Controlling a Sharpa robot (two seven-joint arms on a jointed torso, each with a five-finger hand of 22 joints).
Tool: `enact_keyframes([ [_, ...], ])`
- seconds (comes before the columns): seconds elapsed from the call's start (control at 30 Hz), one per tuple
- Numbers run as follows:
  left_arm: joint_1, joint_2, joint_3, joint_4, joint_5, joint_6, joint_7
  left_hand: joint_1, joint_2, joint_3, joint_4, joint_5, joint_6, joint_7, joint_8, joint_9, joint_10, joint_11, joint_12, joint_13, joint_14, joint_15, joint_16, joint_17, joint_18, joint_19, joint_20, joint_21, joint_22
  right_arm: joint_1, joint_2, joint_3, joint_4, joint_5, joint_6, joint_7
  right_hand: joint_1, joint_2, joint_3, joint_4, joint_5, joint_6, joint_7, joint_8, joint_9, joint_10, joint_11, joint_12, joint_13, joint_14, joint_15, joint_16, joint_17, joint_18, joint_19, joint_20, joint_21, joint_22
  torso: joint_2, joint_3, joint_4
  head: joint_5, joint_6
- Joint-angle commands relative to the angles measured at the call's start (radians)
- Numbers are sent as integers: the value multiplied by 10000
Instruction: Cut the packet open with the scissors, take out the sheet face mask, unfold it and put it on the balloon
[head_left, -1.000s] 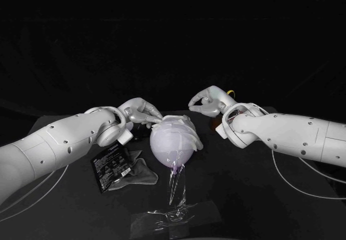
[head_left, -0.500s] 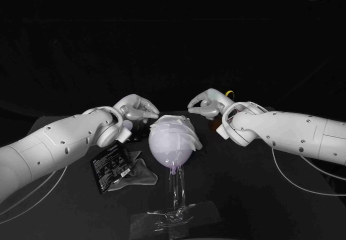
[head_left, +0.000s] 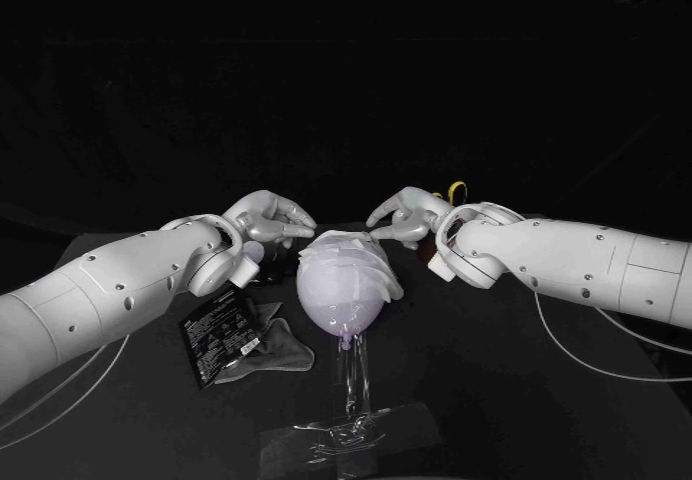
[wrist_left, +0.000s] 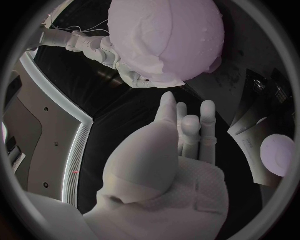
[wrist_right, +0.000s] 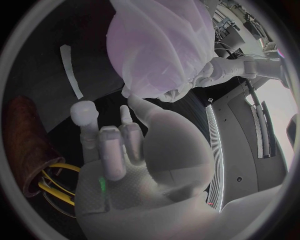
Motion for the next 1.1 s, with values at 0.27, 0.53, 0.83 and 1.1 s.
enact_keyframes([
  [0.27,12,-48,7,60,-101,1182,-565,-1465,-42,-1250,950,-94,-641,443,-932,-425,-701,541,-325,-240,-1580,548,-315,-1566,42,-182,408,-623,-378,7,33,3,-78,-105,1254,53,109,13,-41,-55,38,-189,-17,-171,-138,227,-64,29,1844,765,18,-2,2082,225,-190,-6,-153,10,-8,-3,-4,2,-28],
  [0.53,12,-21,5,18,-203,1541,-777,-1497,3,-1267,955,-94,-449,398,-926,-417,-779,570,-267,-246,-1802,593,-312,-1726,70,-201,497,-761,-462,7,49,4,-225,195,1603,176,151,271,5,18,39,-83,-72,-199,-239,362,-164,323,2006,801,-53,33,2172,238,-251,-46,-174,52,-2,7,-2,13,-24],
  [0.83,12,19,4,-45,-323,1711,-894,-1419,141,-1210,920,-94,-320,323,-959,-430,-678,546,-60,-188,-1642,583,-181,-1530,101,-166,552,-832,-510,15,106,7,-461,802,2056,317,197,557,109,50,40,-229,-183,-333,-452,512,-288,655,2191,868,-150,85,2316,219,-261,-131,-68,191,3,13,-1,29,-36],
  [1.1,13,46,4,-44,-424,1792,-933,-1063,316,-1058,715,-90,-178,207,-1026,-463,-585,490,252,-75,-1277,535,56,-1167,122,-73,569,-838,-525,45,301,8,-858,1364,2733,380,171,637,149,51,38,-323,-213,-353,-559,543,-310,739,2236,876,-165,95,2337,216,-302,-153,-65,246,3,10,-9,29,-47],
])
